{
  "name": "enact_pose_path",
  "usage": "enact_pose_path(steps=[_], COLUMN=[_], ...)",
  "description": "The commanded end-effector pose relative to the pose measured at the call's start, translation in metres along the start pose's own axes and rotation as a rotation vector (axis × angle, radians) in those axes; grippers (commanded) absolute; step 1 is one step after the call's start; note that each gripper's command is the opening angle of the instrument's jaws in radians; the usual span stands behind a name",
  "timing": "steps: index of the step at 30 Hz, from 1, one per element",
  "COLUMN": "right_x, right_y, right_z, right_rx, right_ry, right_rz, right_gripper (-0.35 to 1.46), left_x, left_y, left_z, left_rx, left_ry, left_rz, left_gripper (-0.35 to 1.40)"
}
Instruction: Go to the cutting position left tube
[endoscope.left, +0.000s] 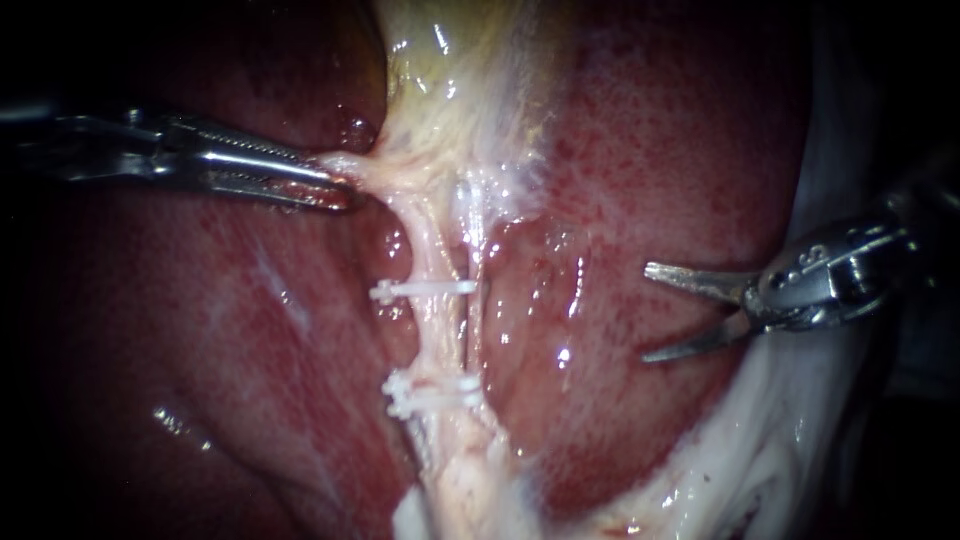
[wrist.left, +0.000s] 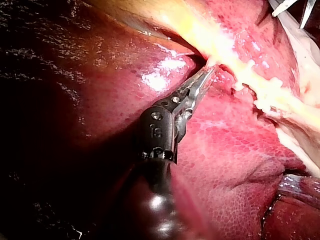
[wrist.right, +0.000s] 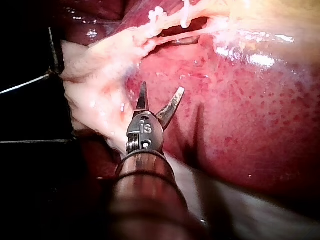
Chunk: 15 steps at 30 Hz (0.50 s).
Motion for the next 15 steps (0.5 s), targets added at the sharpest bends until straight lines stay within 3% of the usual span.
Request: enact_pose_path(steps=[1,6,10,15], right_x=[0.0001,0.0001,0.0002,0.0013], right_y=[0.0,0.0,-0.0001,-0.0004], right_z=[0.0,0.0,0.0001,0.0009], right_rx=[0.001,0.001,0.007,0.061], right_ry=[0.001,0.001,0.002,0.027], right_rz=[-0.001,-0.001,-0.001,0.0], right_gripper=[1.45,1.45,1.45,1.45], left_x=[0.0002,0.0018,0.0033,0.0035], left_y=[0.0001,0.0009,0.0012,0.0011], left_z=[-0.0004,-0.0035,-0.0067,-0.0074], left_rx=[-0.001,-0.005,0.011,0.021], left_ry=[0.0,-0.003,0.024,0.027], left_rz=[-0.001,-0.009,-0.02,-0.028], left_gripper=[-0.35,-0.35,-0.35,-0.35])
